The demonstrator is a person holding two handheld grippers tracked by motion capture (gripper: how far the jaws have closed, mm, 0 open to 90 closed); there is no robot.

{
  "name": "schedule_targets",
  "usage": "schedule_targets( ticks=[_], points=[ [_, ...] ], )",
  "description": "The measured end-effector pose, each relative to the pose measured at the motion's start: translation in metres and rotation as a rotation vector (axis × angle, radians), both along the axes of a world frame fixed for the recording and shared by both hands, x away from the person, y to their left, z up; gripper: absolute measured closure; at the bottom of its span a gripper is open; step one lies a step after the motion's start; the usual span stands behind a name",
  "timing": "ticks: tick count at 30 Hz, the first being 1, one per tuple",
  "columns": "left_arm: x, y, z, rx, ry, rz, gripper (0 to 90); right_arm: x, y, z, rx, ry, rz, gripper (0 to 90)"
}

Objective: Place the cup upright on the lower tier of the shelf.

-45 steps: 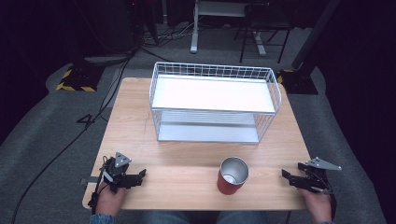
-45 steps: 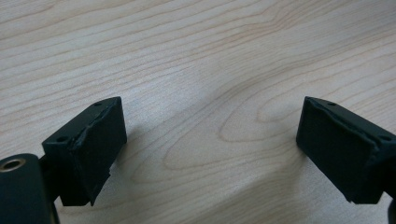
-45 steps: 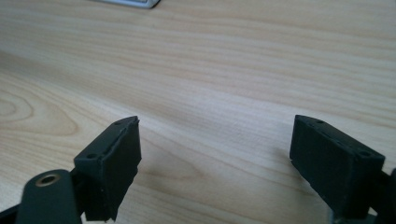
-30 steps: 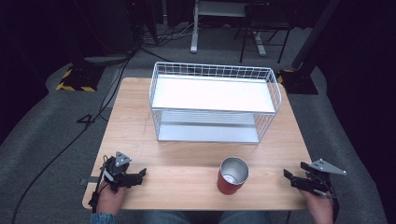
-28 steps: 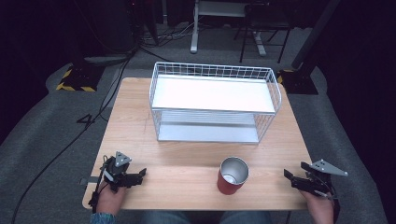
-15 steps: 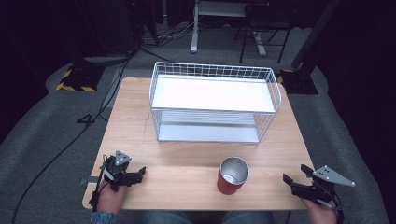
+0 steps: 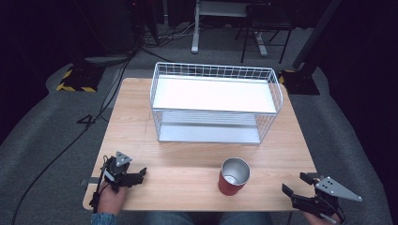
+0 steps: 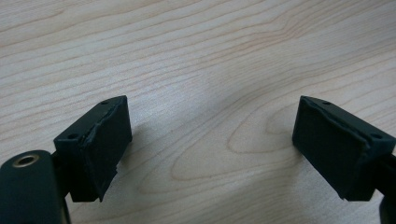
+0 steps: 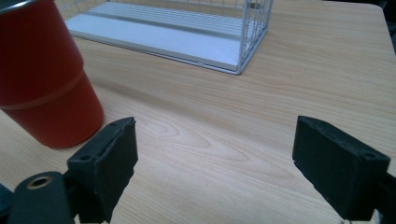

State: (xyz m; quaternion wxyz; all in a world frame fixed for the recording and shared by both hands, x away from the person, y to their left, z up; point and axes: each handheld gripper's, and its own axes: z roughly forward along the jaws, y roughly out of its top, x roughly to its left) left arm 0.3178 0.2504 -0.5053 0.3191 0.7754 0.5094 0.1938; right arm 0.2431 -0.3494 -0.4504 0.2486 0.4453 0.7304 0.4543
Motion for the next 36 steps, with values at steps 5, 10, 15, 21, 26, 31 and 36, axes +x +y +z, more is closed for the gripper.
schedule_targets(
  ticks=[5,10,15,21,26,31,36],
  points=[
    [0.000,0.000,0.000,-0.003,0.001,0.003,12.5,-0.006,0.011,0.000,-0.002,0.004,0.021,14.8],
    [0.000,0.000,0.000,-0.003,0.001,0.002,12.5,-0.013,0.020,-0.001,-0.007,-0.007,0.014,14.8],
    [0.000,0.000,0.000,-0.003,0.001,0.004,12.5,-0.020,0.031,-0.002,-0.004,-0.030,0.008,14.8],
    [0.000,0.000,0.000,-0.006,0.002,0.012,12.7,-0.023,0.051,-0.003,-0.002,-0.030,0.040,14.8],
    [0.000,0.001,0.000,-0.005,0.002,0.018,13.0,-0.023,0.064,-0.005,0.011,-0.024,0.065,14.9],
    [-0.001,0.005,0.000,-0.035,0.000,0.050,14.7,-0.020,0.075,-0.007,0.010,-0.020,0.093,14.9],
    [-0.002,0.002,0.000,-0.012,0.000,0.063,14.7,-0.017,0.087,-0.011,0.020,-0.016,0.128,14.9]
  ],
)
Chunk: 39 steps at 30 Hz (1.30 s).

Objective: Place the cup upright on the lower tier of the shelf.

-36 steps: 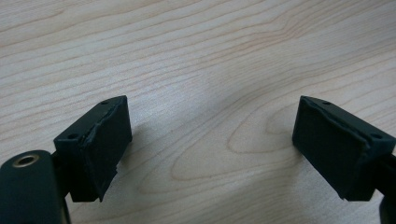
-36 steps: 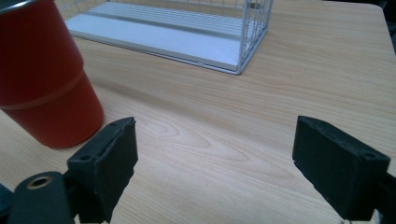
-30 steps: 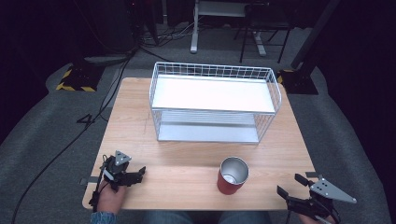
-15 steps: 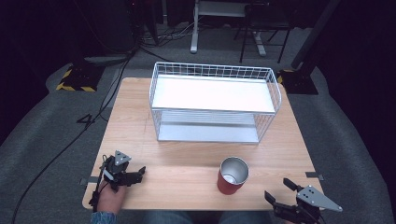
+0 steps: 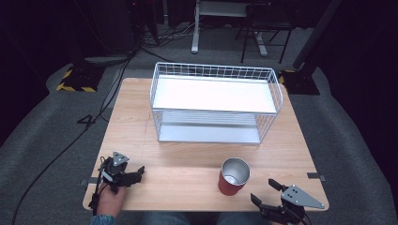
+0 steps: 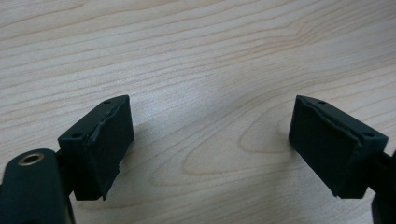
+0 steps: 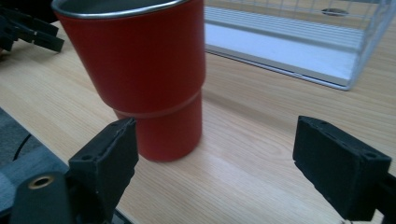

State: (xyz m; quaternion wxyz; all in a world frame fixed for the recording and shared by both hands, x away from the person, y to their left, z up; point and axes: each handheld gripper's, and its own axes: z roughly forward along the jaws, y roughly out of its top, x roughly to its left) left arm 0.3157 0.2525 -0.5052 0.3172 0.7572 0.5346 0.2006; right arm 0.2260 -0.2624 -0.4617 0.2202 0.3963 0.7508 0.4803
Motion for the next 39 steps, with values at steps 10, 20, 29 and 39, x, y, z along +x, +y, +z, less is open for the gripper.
schedule_targets(
  ticks=[10,20,29,39],
  points=[
    [0.002,-0.001,0.000,0.007,-0.001,-0.009,14.4,0.011,0.031,-0.011,-0.002,0.029,0.061,15.0],
    [0.003,-0.001,0.000,0.006,-0.003,-0.011,14.3,0.024,0.054,-0.028,0.004,0.055,0.071,15.0],
    [0.003,-0.001,0.000,0.006,-0.003,-0.011,14.4,0.034,0.066,-0.041,0.011,0.061,0.069,15.3],
    [0.003,-0.001,0.000,0.007,-0.002,-0.011,14.4,0.038,0.075,-0.052,0.037,0.051,0.038,14.8]
  ],
)
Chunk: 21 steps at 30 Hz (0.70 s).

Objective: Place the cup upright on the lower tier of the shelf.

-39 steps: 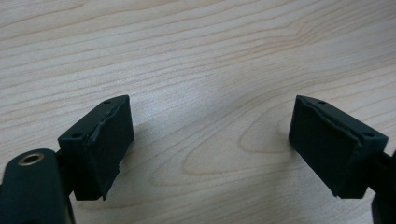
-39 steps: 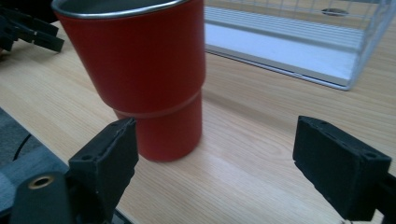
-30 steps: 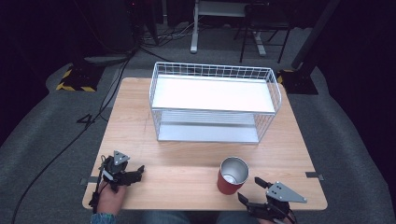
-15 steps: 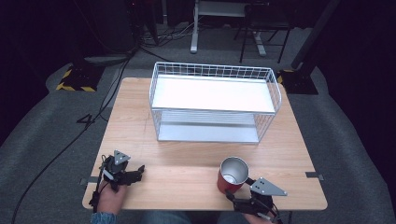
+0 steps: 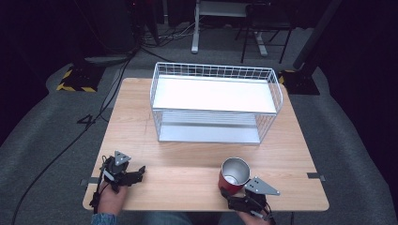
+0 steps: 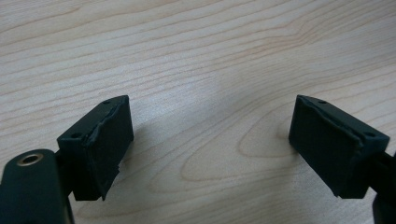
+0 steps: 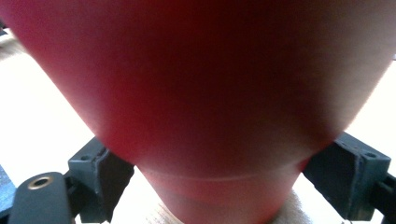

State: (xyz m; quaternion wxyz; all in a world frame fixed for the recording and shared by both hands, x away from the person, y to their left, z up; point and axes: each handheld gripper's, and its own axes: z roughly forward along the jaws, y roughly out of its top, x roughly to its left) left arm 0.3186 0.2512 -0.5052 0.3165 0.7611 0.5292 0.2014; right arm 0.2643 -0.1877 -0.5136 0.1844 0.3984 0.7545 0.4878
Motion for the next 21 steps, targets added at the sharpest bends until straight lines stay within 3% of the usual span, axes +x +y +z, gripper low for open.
schedule_targets(
  ticks=[21],
  points=[
    [-0.0001,0.0001,0.0001,0.000,0.001,0.000,14.4,0.0025,0.0037,0.0015,0.013,0.026,-0.015,14.2]
  ],
)
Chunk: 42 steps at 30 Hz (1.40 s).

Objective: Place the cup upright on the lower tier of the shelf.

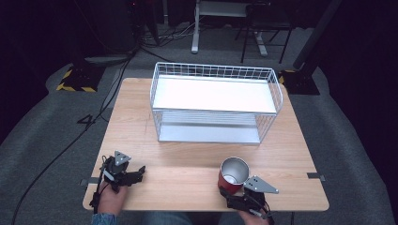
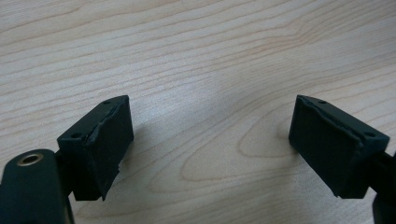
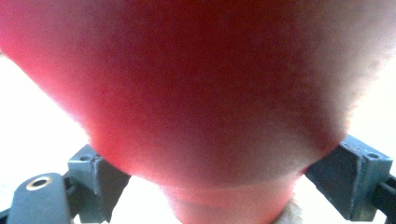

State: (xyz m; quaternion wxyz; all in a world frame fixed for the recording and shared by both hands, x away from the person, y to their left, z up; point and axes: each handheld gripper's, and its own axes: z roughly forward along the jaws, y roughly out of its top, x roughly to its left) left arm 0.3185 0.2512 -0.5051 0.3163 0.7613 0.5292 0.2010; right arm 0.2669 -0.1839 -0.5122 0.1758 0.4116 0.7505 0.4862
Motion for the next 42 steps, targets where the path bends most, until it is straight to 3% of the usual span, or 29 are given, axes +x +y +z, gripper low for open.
schedule_targets(
  ticks=[6,9,21,32,42],
  points=[
    [0.000,0.000,0.000,0.000,0.000,0.000,14.4,0.000,0.003,0.001,-0.025,-0.019,0.002,15.5],
    [0.000,0.000,0.000,0.001,-0.001,0.001,14.4,-0.002,0.005,0.002,-0.048,-0.050,0.000,17.3],
    [0.000,0.000,0.000,-0.002,0.001,0.002,14.5,-0.004,0.004,0.005,-0.023,-0.068,0.017,18.1],
    [0.000,0.000,0.000,-0.001,0.001,0.002,14.5,-0.003,0.008,0.021,-0.045,-0.098,0.048,18.1],
    [0.000,0.000,0.000,-0.002,-0.001,0.002,14.5,0.014,0.013,0.038,-0.071,-0.086,0.064,18.1]
  ],
)
